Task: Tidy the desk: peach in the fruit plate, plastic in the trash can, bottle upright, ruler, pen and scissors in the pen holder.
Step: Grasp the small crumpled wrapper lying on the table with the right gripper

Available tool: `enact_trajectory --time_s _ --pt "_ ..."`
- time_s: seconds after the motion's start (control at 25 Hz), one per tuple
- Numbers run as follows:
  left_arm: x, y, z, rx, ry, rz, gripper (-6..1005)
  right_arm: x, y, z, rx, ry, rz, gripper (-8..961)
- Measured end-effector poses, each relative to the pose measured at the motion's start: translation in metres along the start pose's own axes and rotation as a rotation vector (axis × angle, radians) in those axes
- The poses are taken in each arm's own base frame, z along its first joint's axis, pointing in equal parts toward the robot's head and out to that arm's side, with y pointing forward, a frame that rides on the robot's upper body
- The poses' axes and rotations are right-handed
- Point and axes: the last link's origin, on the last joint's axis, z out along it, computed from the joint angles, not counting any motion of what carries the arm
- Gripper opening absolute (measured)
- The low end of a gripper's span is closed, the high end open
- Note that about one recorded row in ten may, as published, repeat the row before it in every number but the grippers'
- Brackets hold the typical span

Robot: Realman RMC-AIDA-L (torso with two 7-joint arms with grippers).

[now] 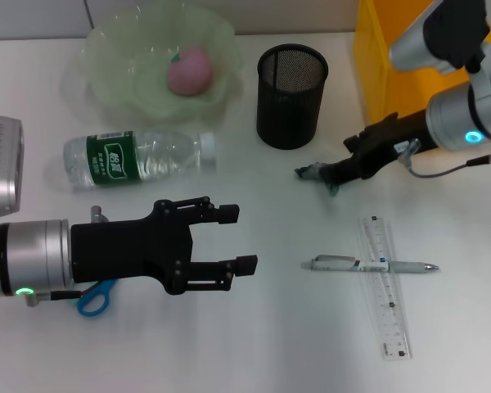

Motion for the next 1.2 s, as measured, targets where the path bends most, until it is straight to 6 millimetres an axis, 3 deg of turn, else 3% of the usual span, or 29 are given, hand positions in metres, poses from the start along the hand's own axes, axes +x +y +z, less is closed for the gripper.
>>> enact_trajectory --time_s 0.84,1.08,1.2 --pt "-0.0022 0.0003 0.0004 0.007 -0.005 -0.004 785 0.0088 0.0012 0.0081 0.0 0.024 0.01 713" --pt "-0.0006 -0.0006 0.0014 0.004 -0.005 0.001 785 0.0092 0.0006 0.0079 0.004 0.022 0.008 543" --pt "-0.0004 -0.0011 0.0015 0.006 -0.005 0.001 785 0.0091 0.0003 0.0079 0.006 0.021 0.002 394"
